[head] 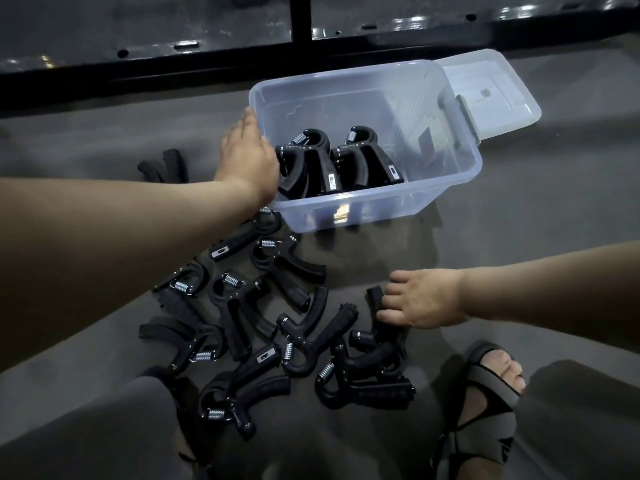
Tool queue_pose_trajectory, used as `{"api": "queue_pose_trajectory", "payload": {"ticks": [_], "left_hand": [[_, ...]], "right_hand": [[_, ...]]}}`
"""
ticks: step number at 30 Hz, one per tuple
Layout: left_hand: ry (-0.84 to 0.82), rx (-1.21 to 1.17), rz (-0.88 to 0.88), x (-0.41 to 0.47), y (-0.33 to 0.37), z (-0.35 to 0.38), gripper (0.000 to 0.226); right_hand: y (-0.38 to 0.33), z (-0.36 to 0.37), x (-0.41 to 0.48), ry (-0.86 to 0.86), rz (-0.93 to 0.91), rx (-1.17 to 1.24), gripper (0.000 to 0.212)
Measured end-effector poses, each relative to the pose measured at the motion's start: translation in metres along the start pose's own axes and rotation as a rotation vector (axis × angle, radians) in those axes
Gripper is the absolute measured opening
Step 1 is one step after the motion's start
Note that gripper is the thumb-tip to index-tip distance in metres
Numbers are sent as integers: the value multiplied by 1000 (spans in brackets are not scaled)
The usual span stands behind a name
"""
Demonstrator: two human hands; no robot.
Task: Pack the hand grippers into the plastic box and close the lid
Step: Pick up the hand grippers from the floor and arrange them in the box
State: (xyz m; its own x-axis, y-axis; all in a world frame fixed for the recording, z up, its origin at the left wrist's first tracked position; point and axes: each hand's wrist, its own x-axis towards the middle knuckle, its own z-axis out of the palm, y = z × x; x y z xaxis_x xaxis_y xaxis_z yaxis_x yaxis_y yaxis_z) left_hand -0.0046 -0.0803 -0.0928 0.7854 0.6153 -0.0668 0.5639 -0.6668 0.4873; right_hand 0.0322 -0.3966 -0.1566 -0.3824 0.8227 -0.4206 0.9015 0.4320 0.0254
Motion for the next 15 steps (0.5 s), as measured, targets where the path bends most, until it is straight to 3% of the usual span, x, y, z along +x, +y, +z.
{"api": "queue_pose_trajectory", "payload": {"ticks": [5, 12, 15], "left_hand": [[-10, 11, -7, -1, 1, -1, 60], [-15, 10, -12, -1, 2, -2, 63], [-14, 4, -2, 0, 1, -2, 63]], "right_hand": [[3, 12, -9, -72, 133, -49, 67], [3, 5, 2, -212, 129, -177, 47], [3, -4, 3, -284, 137, -121, 60]]}}
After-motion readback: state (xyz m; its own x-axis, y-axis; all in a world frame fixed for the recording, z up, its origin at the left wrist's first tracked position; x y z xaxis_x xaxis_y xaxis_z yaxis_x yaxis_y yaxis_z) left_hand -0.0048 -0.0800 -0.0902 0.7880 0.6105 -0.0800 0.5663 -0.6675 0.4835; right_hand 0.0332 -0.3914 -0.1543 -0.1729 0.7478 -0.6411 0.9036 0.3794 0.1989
